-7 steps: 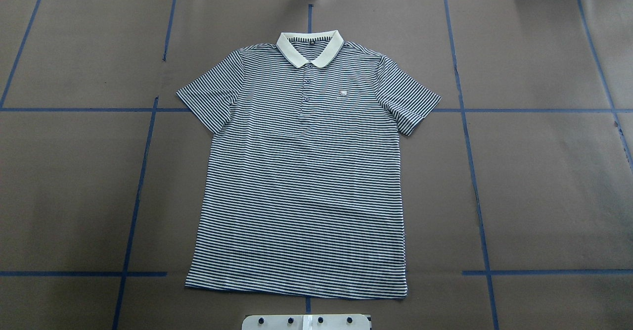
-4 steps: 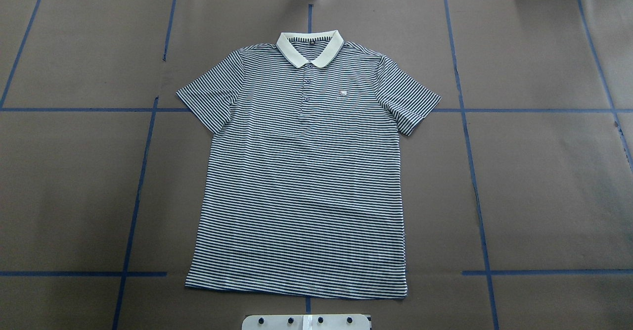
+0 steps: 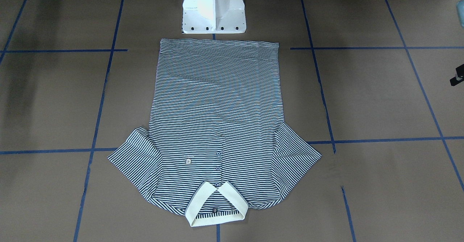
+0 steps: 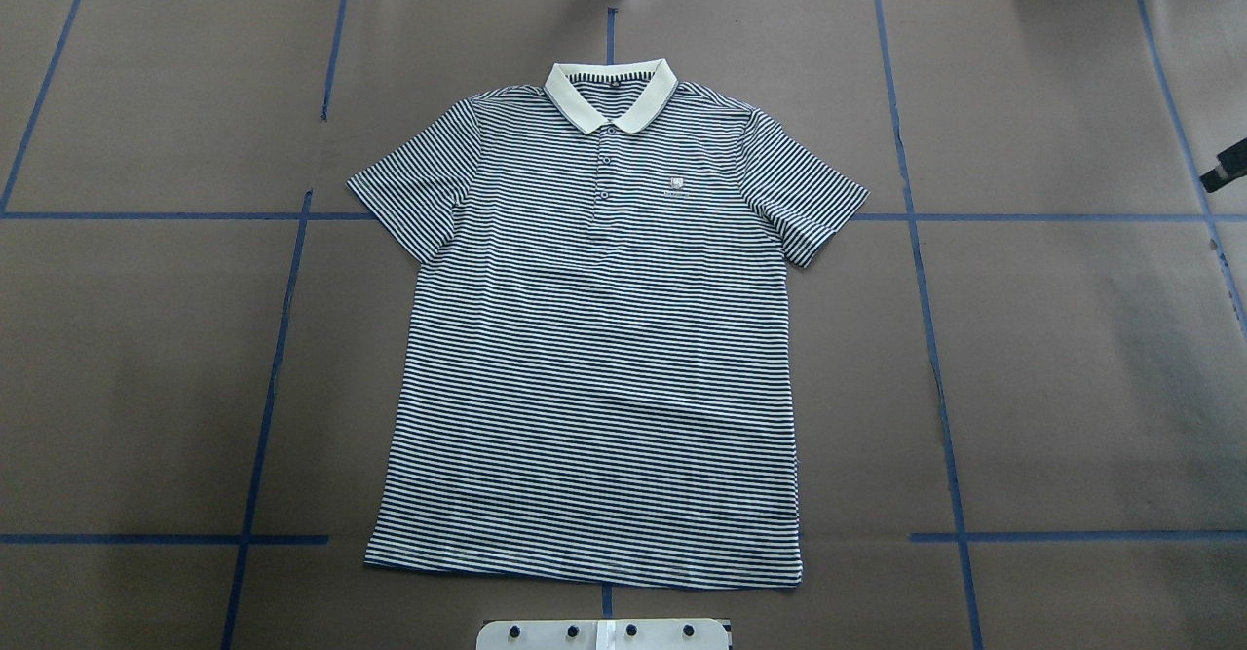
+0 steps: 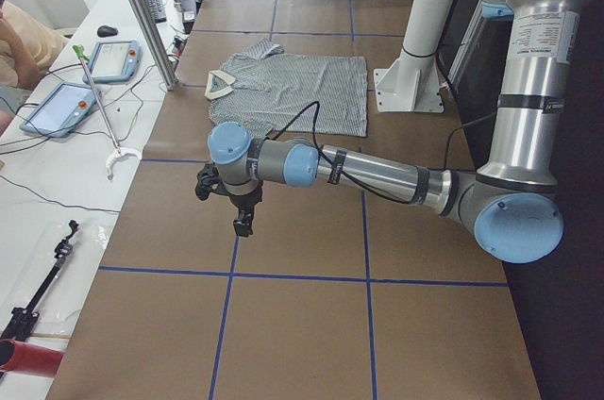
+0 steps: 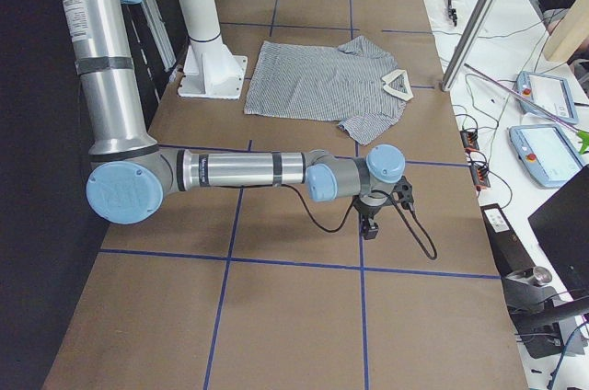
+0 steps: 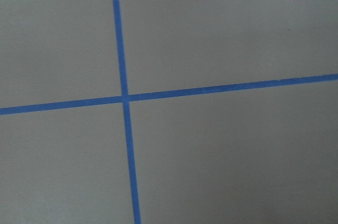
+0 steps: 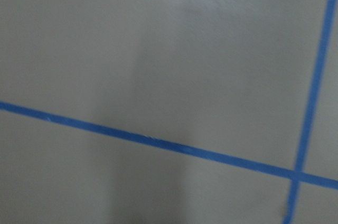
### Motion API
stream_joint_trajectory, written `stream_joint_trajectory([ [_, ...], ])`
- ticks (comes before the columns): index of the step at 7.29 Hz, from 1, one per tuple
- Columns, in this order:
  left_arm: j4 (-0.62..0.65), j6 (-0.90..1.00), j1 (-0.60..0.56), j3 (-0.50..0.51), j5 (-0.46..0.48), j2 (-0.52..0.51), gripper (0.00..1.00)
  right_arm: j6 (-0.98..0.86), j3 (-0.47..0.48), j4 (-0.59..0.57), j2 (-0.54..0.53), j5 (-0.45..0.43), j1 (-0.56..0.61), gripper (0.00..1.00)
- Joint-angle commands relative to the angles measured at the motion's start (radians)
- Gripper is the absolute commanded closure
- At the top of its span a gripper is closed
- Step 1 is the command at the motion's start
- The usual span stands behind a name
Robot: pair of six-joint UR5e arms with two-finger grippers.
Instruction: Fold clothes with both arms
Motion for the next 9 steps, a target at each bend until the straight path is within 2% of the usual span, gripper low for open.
stream_joint_trajectory([
  [1, -0.034, 0.002, 0.011, 0.003, -0.017, -0.005, 0.00, 0.482, -0.056, 0.246, 0.112, -0.004, -0.157, 0.00],
  [2, -0.057, 0.002, 0.011, 0.006, -0.030, 0.009, 0.00, 0.689, -0.051, 0.290, 0.173, -0.034, -0.232, 0.00],
  [3, -0.062, 0.000, 0.013, 0.026, -0.034, 0.008, 0.00, 0.847, -0.047, 0.293, 0.218, -0.138, -0.319, 0.00],
  [4, -0.063, -0.001, 0.011, 0.032, -0.039, 0.009, 0.00, 0.948, -0.064, 0.287, 0.274, -0.254, -0.393, 0.06],
  [5, -0.063, 0.002, 0.011, 0.029, -0.039, 0.011, 0.00, 1.043, -0.101, 0.287, 0.316, -0.310, -0.416, 0.15],
  [7, -0.063, 0.002, 0.011, 0.022, -0.039, 0.011, 0.00, 1.068, -0.129, 0.287, 0.332, -0.330, -0.443, 0.28],
  [9, -0.063, 0.003, 0.011, 0.020, -0.039, 0.011, 0.00, 1.067, -0.132, 0.284, 0.330, -0.332, -0.449, 0.33],
])
